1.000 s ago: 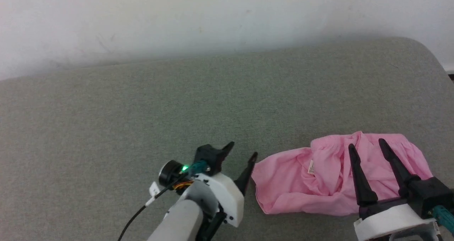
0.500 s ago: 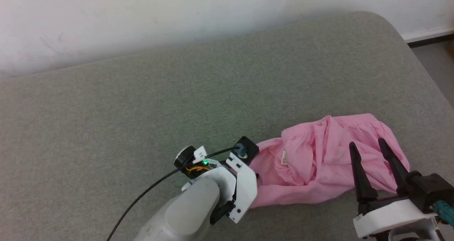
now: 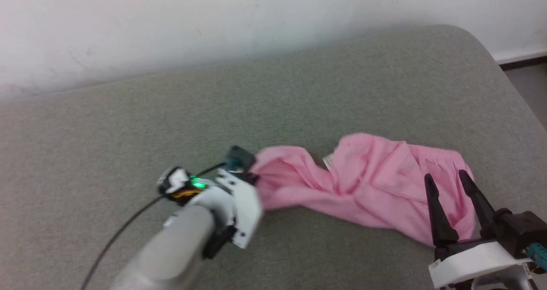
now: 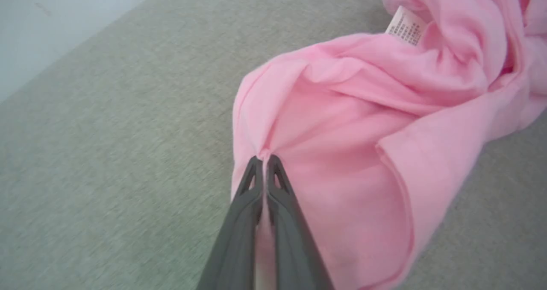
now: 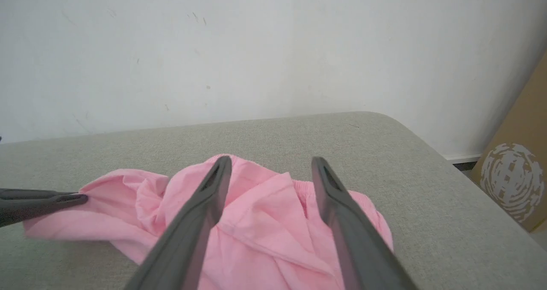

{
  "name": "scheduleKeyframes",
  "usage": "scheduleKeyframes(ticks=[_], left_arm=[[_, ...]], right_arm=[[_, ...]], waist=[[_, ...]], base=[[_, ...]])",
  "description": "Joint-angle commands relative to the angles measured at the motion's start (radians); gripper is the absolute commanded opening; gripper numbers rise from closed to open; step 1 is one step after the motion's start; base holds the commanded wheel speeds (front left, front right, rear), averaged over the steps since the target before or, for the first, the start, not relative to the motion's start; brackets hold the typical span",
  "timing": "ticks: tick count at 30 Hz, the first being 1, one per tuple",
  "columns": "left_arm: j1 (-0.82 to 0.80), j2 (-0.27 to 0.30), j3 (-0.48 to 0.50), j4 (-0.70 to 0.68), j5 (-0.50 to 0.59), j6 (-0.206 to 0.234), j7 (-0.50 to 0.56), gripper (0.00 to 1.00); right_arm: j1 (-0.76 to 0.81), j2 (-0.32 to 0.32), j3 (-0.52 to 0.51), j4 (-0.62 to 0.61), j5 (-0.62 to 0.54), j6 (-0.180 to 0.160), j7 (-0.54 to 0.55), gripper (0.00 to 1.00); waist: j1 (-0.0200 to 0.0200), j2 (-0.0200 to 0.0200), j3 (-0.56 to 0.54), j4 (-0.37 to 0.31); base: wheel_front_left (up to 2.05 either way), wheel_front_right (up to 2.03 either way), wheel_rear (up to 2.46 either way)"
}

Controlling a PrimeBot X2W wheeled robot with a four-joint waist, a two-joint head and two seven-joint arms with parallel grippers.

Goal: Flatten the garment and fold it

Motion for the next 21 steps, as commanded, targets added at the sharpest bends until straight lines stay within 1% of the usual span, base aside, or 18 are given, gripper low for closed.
scheduleKeyframes(ticks=[1, 4, 5, 7, 9, 12, 13, 15, 17, 19, 21], left_arm=[[0.046, 0.050, 0.031, -0.047, -0.014, 0.032, 0.006, 0.00], [0.140, 0.146, 0.097, -0.162, -0.047, 0.101, 0.042, 0.00], [0.140, 0.146, 0.097, -0.162, -0.047, 0.101, 0.042, 0.00], [0.223, 0.195, 0.145, -0.228, -0.082, 0.152, 0.067, 0.00], [0.312, 0.229, 0.187, -0.281, -0.118, 0.201, 0.085, 0.00], [0.434, 0.241, 0.237, -0.341, -0.174, 0.259, 0.084, 0.00], [0.465, 0.237, 0.251, -0.358, -0.186, 0.275, 0.072, 0.16], [0.507, 0.222, 0.270, -0.385, -0.203, 0.296, 0.032, 1.00], [0.528, 0.201, 0.287, -0.410, -0.208, 0.307, -0.033, 1.00], [0.535, 0.177, 0.310, -0.432, -0.207, 0.316, -0.122, 1.00], [0.538, 0.148, 0.334, -0.451, -0.215, 0.311, -0.216, 1.00]], right_arm=[[0.007, 0.003, 0.001, 0.000, 0.011, -0.001, -0.002, 1.00], [0.013, 0.003, 0.002, 0.001, 0.015, -0.001, 0.000, 1.00], [0.013, 0.003, 0.002, 0.001, 0.015, -0.001, 0.000, 1.00], [0.015, 0.003, 0.002, 0.001, 0.014, -0.001, 0.000, 1.00], [0.015, 0.003, 0.003, 0.001, 0.015, -0.001, 0.000, 1.00], [0.012, 0.003, 0.003, 0.002, 0.014, -0.001, 0.000, 1.00], [0.011, 0.003, 0.003, 0.003, 0.014, -0.001, 0.000, 1.00], [0.011, 0.003, -0.001, 0.003, 0.015, -0.001, -0.001, 1.00], [0.011, 0.003, -0.002, 0.004, 0.014, -0.001, 0.001, 1.00], [0.012, 0.003, -0.003, 0.006, 0.011, -0.001, 0.005, 1.00], [0.016, 0.003, -0.004, 0.007, 0.008, -0.001, 0.013, 1.00]], waist=[[-0.0001, 0.0000, -0.024, 0.030], [-0.0001, 0.0000, -0.029, 0.044], [-0.0001, 0.0000, -0.029, 0.044], [-0.0001, 0.0000, -0.029, 0.050], [-0.0001, 0.0000, -0.027, 0.052], [-0.0001, 0.0000, -0.025, 0.054], [-0.0001, 0.0000, -0.024, 0.054], [-0.0001, 0.0000, -0.024, 0.059], [-0.0001, 0.0000, -0.028, 0.064], [-0.0001, 0.0000, -0.035, 0.070], [-0.0001, 0.0000, -0.044, 0.079]], base=[[0.00, 0.00, 0.00], [0.00, 0.00, 0.00], [0.00, 0.00, 0.00], [0.00, 0.00, 0.00], [0.00, 0.00, 0.00], [0.00, 0.00, 0.00], [0.00, 0.00, 0.00], [0.00, 0.00, 0.00], [0.00, 0.00, 0.00], [0.00, 0.00, 0.00], [0.00, 0.00, 0.00]])
